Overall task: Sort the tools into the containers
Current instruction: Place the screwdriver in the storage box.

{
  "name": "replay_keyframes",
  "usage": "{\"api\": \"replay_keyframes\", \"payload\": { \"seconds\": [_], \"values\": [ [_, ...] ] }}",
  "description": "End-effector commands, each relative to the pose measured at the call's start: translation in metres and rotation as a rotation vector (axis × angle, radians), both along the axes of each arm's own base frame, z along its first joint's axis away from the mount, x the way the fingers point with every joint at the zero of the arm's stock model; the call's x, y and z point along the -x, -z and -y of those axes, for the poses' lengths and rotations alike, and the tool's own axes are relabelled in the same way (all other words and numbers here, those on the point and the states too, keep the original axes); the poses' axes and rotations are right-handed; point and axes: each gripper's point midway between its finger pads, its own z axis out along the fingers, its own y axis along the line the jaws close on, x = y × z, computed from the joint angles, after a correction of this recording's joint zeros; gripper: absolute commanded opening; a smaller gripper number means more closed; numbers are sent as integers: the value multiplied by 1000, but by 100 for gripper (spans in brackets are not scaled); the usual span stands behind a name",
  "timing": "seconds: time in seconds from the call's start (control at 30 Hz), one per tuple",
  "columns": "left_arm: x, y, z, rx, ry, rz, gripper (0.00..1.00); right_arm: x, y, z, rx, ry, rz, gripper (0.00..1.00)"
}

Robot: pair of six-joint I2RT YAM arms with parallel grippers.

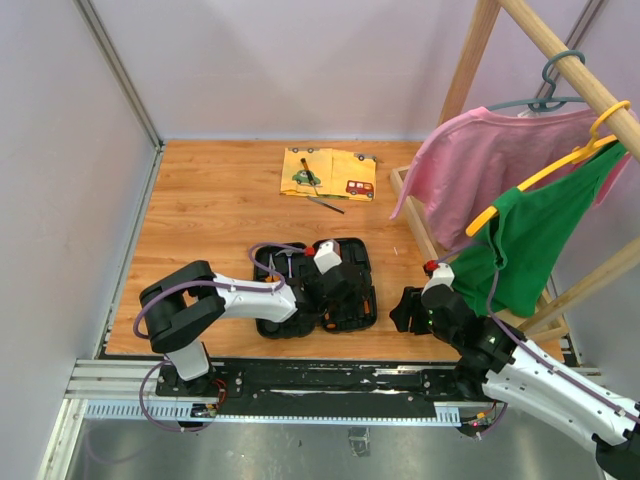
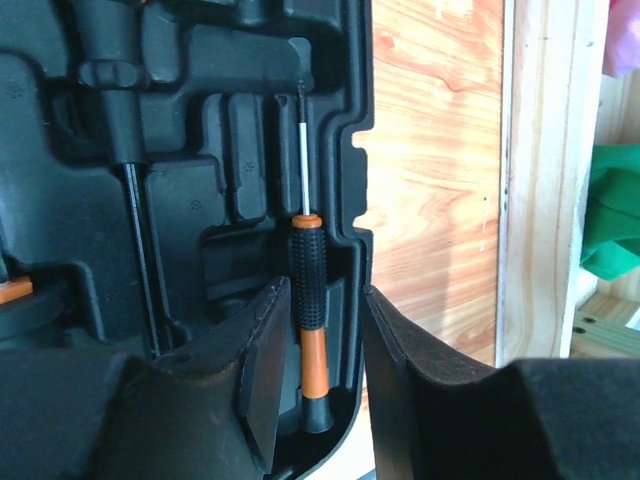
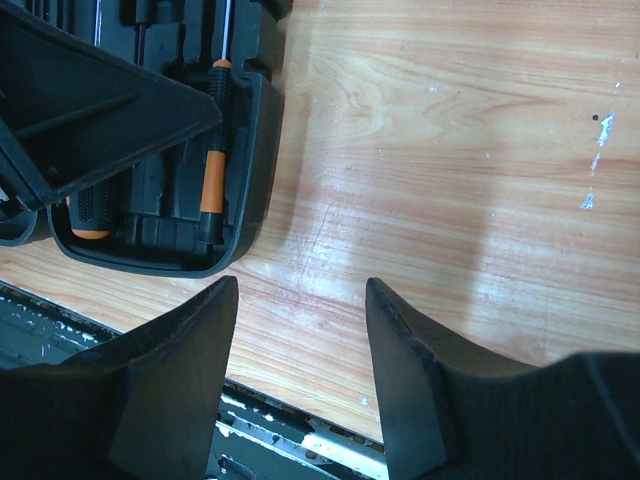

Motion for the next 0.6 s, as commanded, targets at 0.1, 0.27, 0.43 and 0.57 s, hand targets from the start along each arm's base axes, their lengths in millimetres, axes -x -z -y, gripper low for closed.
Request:
{"api": "replay_keyframes", "payload": {
  "seconds": [0.1,0.27,0.43,0.57],
  "values": [
    [2,-21,10,56,42,47,39,-4,3,5,2,40,0,55],
    [-4,-41,-6,-1,48,138,41,-5,0,4,14,23,13,56],
    [-11,-63,-37,-112,37,240,44,-9,-6,0,49,-24,36,56],
    [-13,-65,-68,-140,30,233,46,-8,-12,-23,54,-158,21,58]
  ]
}}
